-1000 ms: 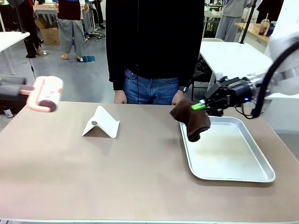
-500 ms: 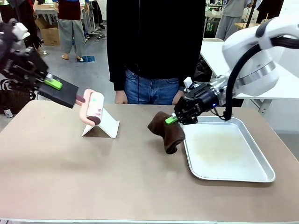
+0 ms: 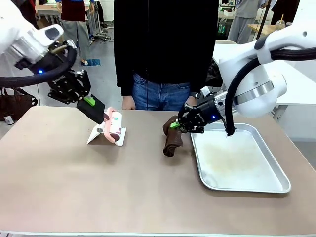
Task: Clean the surface of the table.
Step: Return the Lint Roller and towel to their original positions.
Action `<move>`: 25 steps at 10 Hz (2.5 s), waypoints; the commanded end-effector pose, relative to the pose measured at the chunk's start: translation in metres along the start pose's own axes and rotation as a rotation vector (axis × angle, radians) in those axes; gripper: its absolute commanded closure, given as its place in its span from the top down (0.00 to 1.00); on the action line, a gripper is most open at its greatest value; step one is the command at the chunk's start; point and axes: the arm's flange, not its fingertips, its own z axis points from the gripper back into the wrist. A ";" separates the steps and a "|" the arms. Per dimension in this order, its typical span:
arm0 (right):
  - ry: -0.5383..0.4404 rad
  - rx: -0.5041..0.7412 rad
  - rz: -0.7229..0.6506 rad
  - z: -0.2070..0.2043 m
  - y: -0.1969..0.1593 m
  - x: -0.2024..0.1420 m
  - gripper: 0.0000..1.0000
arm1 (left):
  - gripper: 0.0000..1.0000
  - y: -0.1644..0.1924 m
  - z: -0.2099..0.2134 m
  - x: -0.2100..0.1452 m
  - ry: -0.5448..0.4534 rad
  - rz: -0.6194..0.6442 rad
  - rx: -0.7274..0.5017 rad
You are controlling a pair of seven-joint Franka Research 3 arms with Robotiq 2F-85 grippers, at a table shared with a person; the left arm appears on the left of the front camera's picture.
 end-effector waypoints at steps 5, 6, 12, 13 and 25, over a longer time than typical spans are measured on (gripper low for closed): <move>0.000 -0.003 -0.004 0.002 -0.003 -0.002 0.11 | 0.23 -0.005 -0.013 0.015 0.018 -0.003 0.009; 0.000 -0.003 -0.004 0.002 -0.003 -0.002 0.11 | 0.23 -0.005 -0.013 0.015 0.018 -0.003 0.009; -0.077 -0.055 0.064 -0.007 0.007 -0.012 0.11 | 0.23 -0.017 -0.028 0.064 0.120 -0.044 0.123; -0.056 -0.063 0.067 -0.009 0.006 -0.012 0.11 | 0.23 -0.020 -0.028 0.074 0.113 -0.025 0.120; -0.002 -0.113 0.044 -0.025 -0.001 -0.005 0.11 | 0.23 -0.003 -0.078 0.124 0.160 0.058 0.169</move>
